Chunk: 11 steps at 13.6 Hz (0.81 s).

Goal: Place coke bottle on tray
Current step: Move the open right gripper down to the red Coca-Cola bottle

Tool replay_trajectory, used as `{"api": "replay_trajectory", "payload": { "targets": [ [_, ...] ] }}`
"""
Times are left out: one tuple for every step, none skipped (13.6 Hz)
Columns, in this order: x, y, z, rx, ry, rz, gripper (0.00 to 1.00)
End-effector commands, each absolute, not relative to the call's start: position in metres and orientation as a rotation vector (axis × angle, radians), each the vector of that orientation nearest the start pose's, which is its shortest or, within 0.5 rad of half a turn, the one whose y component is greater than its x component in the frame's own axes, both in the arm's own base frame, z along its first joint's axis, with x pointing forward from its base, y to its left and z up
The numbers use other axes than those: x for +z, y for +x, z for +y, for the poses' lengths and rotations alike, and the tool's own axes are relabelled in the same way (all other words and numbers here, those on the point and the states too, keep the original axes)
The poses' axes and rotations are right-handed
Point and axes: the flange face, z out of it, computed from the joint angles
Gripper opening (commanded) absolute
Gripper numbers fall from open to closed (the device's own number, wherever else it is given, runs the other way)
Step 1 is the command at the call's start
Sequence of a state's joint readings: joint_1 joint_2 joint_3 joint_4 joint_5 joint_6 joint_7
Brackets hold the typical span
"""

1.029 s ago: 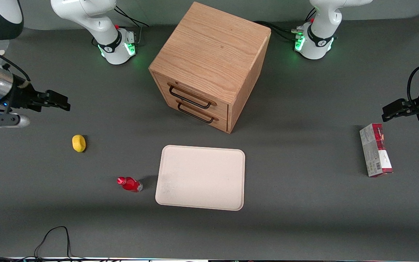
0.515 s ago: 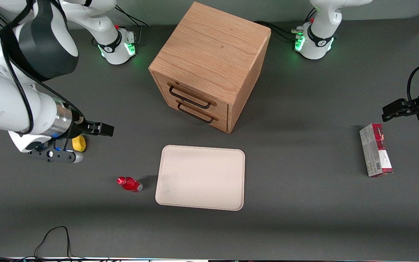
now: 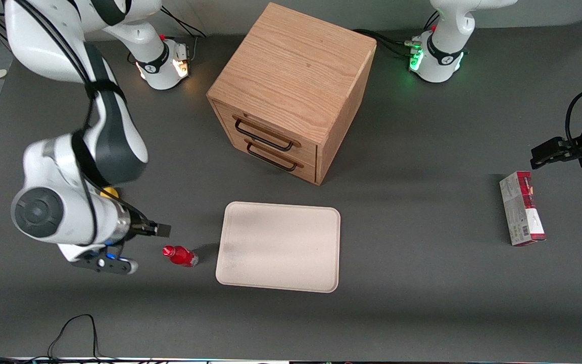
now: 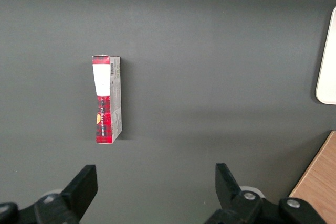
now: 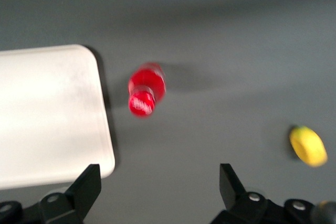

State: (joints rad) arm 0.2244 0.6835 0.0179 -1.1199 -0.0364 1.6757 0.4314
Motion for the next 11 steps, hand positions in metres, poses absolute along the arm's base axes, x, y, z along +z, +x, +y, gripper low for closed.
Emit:
{"api": "replay_trajectory", "payload": {
  "targets": [
    [0.371, 0.718, 0.174, 0.123, -3.195, 0.317, 1.0],
    [0.365, 0.721, 0.175, 0.095, -3.191, 0.315, 1.0],
    [0.359, 0.724, 0.175, 0.082, -3.19, 0.313, 1.0],
    [0.353, 0.725, 0.175, 0.082, -3.19, 0.312, 1.0],
    [0.345, 0.727, 0.177, 0.076, -3.188, 0.309, 1.0],
    [0.344, 0.729, 0.178, 0.055, -3.184, 0.307, 1.0],
    [0.341, 0.729, 0.178, 0.052, -3.185, 0.306, 1.0],
    [0.335, 0.729, 0.178, 0.061, -3.187, 0.304, 1.0],
    [0.33, 0.73, 0.179, 0.066, -3.188, 0.301, 1.0],
    [0.331, 0.731, 0.179, 0.052, -3.185, 0.3, 1.0],
    [0.33, 0.731, 0.178, 0.054, -3.185, 0.303, 1.0]
  ]
}}
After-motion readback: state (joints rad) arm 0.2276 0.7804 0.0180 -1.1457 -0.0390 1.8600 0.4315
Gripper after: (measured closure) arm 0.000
